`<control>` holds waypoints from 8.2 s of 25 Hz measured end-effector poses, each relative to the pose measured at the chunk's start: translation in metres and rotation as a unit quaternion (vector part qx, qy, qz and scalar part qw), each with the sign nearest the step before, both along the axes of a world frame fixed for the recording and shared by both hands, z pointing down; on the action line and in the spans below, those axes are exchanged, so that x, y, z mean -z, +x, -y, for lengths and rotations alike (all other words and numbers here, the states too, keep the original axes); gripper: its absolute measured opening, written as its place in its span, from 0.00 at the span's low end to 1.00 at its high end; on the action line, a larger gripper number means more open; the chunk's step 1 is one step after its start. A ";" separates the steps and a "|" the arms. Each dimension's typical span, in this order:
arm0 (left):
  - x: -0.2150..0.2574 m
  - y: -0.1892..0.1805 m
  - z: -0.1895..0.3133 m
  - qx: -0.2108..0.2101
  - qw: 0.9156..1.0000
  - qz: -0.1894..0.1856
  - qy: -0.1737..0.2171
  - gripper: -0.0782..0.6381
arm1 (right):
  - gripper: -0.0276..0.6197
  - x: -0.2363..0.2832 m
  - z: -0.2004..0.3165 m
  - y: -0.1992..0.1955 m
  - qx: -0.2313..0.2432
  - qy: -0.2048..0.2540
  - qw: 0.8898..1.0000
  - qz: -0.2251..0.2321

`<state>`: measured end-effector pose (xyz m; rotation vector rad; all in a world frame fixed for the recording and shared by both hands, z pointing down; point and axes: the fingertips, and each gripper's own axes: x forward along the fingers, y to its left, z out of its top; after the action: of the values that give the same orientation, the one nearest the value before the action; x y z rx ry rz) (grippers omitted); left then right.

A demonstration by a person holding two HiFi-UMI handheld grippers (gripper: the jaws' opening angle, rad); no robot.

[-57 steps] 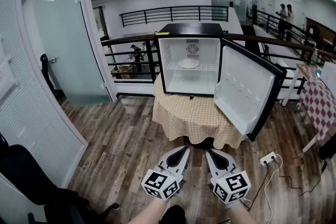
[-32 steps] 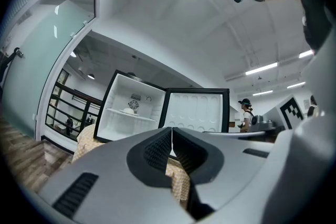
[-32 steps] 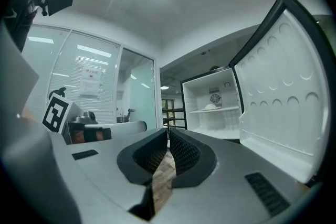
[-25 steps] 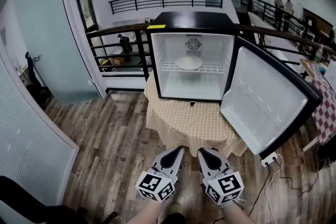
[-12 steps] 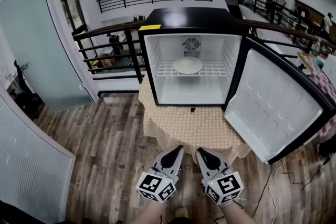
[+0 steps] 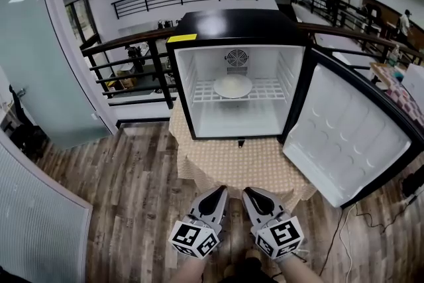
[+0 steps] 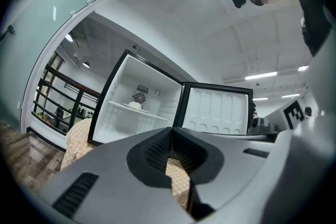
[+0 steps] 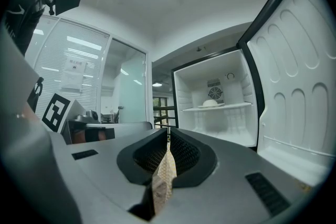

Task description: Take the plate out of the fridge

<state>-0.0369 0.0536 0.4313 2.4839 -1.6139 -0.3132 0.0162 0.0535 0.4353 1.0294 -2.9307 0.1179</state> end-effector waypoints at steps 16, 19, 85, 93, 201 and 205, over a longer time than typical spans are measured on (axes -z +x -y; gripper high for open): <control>0.006 -0.014 0.038 -0.002 1.000 -0.002 0.004 0.13 | 0.10 0.006 0.035 -0.029 0.028 0.009 0.999 -0.014; 0.005 -0.019 0.051 0.000 1.000 -0.002 0.004 0.13 | 0.10 0.005 0.049 -0.035 0.029 0.004 0.999 -0.012; 0.002 -0.062 0.253 -0.020 1.000 -0.003 -0.011 0.12 | 0.10 -0.002 0.256 -0.084 -0.031 -0.062 0.997 0.021; -0.002 -0.060 0.265 -0.040 0.999 0.000 -0.017 0.12 | 0.10 -0.001 0.274 -0.080 -0.065 -0.088 0.993 0.044; -0.015 -0.070 0.261 -0.065 0.997 -0.009 -0.032 0.12 | 0.12 -0.001 0.339 -0.055 -0.173 -0.441 0.715 0.514; -0.016 -0.068 0.260 -0.067 0.997 -0.009 -0.034 0.12 | 0.12 -0.001 0.338 -0.055 -0.165 -0.446 0.709 0.521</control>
<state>-0.1046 -0.2063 0.4470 2.5160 -1.4176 -0.2572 -0.0386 -0.2848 0.4359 1.4769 -2.4638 2.5335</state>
